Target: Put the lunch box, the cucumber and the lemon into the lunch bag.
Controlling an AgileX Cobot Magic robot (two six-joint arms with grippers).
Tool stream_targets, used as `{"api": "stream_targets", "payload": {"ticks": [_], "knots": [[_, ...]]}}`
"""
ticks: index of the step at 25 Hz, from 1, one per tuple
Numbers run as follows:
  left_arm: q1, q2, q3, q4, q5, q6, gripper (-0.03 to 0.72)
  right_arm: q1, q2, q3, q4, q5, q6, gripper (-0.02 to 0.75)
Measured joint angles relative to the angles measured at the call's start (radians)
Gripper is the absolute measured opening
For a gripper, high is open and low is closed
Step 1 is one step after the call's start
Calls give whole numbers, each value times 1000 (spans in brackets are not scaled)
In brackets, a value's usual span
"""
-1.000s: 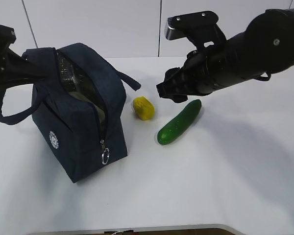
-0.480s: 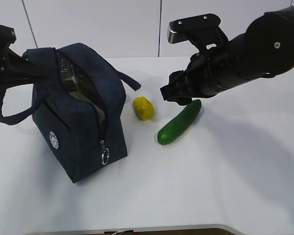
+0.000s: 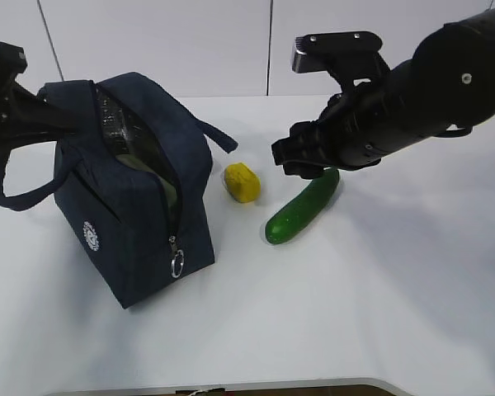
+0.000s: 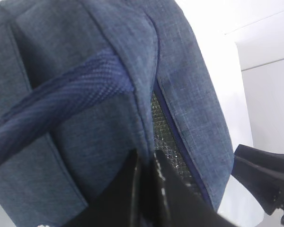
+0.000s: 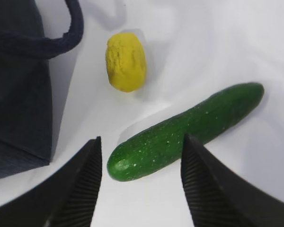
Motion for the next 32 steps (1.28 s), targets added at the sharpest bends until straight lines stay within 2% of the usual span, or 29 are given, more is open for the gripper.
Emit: {"api": "stream_targets", "payload": {"ticks": [9, 13, 18, 32], "knots": [[0, 0, 0, 0, 0, 0, -9, 0, 104, -172, -17, 222, 283, 426], [0, 0, 0, -2, 0, 0, -9, 0, 141, -210, -125, 313, 491, 426], [0, 0, 0, -3, 0, 0, -9, 0, 151, -214, -219, 334, 719, 426], [0, 0, 0, -3, 2, 0, -9, -4, 231, -272, -252, 342, 813, 427]]}}
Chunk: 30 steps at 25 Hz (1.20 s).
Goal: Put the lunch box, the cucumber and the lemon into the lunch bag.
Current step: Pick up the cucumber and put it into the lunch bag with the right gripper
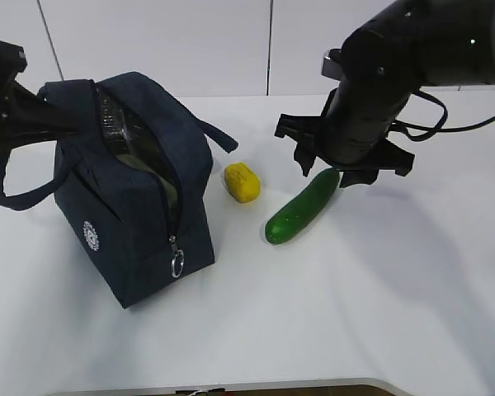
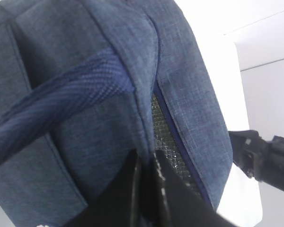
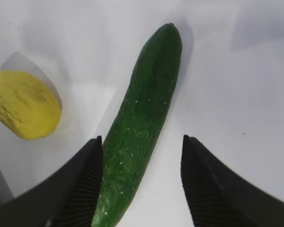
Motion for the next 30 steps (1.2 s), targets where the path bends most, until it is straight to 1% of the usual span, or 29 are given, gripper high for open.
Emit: {"api": "stream_targets", "payload": {"ticks": [8, 9, 13, 15, 21, 30], "knots": [[0, 0, 0, -1, 0, 0, -9, -1, 61, -47, 27, 26, 19, 433], [0, 0, 0, -1, 0, 0, -9, -1, 65, -48, 31, 28, 22, 444], [0, 0, 0, -1, 0, 0, -9, -1, 80, -51, 40, 41, 52, 540], [0, 0, 0, -2, 0, 0, -9, -1, 90, -53, 44, 45, 58, 561], [0, 0, 0, -2, 0, 0, -9, -1, 121, -56, 70, 23, 75, 574], [0, 0, 0, -2, 4, 0, -9, -1, 159, -62, 72, -22, 88, 575]]}}
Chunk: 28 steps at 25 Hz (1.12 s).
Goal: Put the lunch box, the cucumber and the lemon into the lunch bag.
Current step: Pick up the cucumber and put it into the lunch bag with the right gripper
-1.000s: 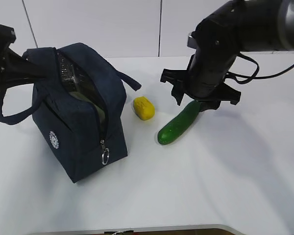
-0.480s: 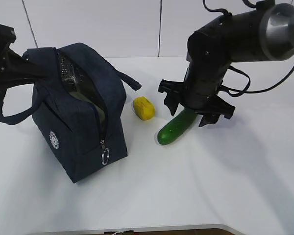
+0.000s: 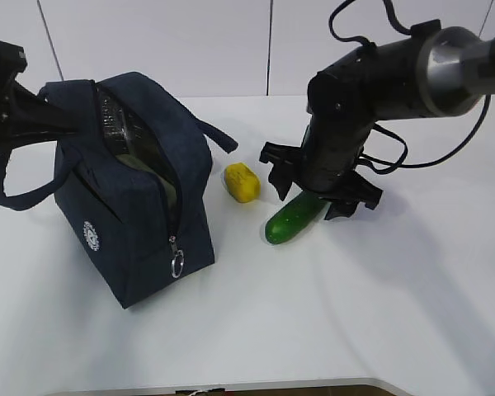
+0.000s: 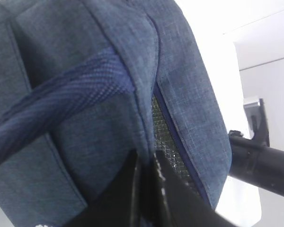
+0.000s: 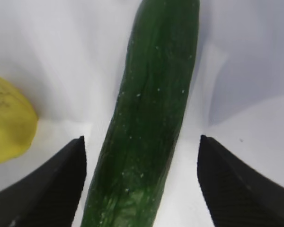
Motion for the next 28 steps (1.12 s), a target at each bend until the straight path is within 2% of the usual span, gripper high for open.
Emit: {"api": "stream_targets", "payload": {"ticks": [16, 24, 28], "knots": [[0, 0, 0, 0, 2, 0, -9, 0, 18, -1, 0, -38, 2, 533], [0, 0, 0, 0, 2, 0, -9, -4, 18, -1, 1, -38, 2, 389], [0, 0, 0, 0, 2, 0, -9, -4, 18, -1, 1, -38, 2, 368]]}}
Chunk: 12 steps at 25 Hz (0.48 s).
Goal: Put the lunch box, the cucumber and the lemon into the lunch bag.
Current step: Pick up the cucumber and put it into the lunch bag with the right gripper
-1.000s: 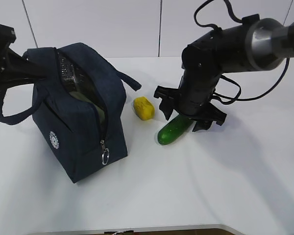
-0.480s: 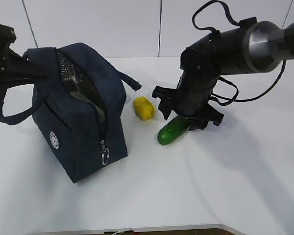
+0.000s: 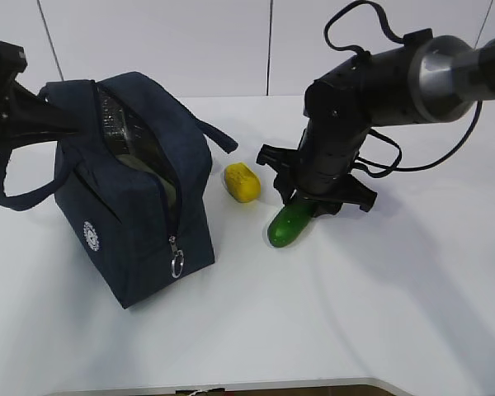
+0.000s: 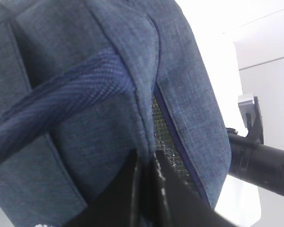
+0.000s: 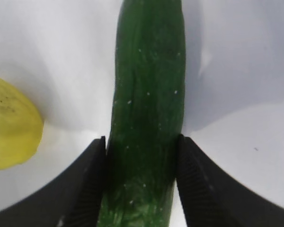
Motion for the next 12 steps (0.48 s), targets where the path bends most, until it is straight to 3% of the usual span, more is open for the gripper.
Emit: {"api": "stream_targets", "payload": {"ticks": [12], "knots": [[0, 0, 0, 0, 0, 0, -9, 0, -37, 0, -42, 77, -58, 362]]}}
